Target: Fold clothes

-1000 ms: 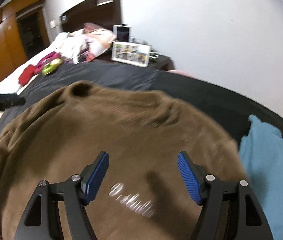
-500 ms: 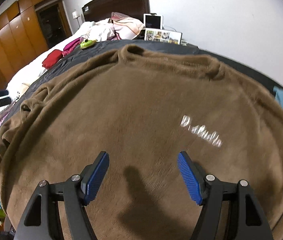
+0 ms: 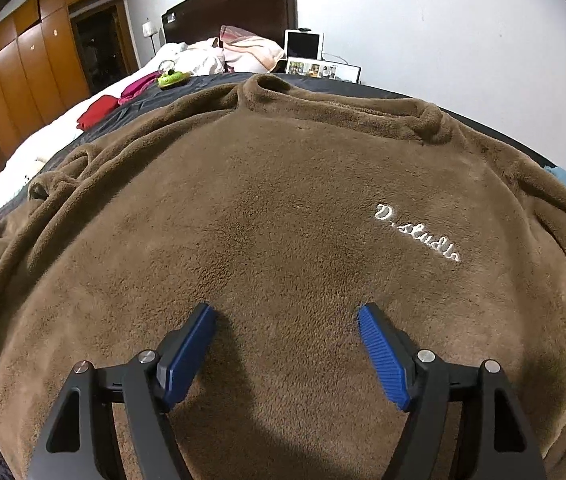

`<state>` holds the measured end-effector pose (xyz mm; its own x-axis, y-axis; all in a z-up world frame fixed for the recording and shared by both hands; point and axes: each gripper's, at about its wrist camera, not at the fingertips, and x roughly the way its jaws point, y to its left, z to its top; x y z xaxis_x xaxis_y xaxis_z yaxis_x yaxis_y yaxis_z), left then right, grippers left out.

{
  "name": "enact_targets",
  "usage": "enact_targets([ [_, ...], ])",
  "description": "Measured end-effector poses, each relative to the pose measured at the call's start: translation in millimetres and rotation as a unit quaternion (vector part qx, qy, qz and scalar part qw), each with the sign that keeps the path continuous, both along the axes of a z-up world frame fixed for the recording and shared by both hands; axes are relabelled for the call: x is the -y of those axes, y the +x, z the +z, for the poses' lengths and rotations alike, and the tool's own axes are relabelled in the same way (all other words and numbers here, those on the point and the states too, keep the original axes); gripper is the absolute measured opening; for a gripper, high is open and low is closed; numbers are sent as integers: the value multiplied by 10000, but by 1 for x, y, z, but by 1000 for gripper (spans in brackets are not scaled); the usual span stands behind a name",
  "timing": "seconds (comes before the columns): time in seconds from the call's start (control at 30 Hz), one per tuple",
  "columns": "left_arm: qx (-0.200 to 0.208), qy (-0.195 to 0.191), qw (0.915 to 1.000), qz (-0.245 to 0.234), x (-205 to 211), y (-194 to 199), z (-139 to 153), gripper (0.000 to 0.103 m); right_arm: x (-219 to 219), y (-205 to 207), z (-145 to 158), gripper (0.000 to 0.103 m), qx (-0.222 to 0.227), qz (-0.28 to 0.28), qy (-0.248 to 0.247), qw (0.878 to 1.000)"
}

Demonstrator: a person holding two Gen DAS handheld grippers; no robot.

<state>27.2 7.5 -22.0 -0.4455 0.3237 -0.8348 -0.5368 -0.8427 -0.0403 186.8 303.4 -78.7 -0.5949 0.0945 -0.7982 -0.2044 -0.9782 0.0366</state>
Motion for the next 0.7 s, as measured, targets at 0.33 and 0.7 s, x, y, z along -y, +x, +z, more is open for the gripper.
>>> enact_targets([
  [0.33, 45, -565, 9973, 473, 15, -23, -33, 89, -2, 2, 0, 78, -64, -1, -83, 9999],
  [0.7, -1021, -2350, 9508, 1739, 48, -99, -36, 93, -5, 3, 0, 78, -81, 7, -98, 9999],
])
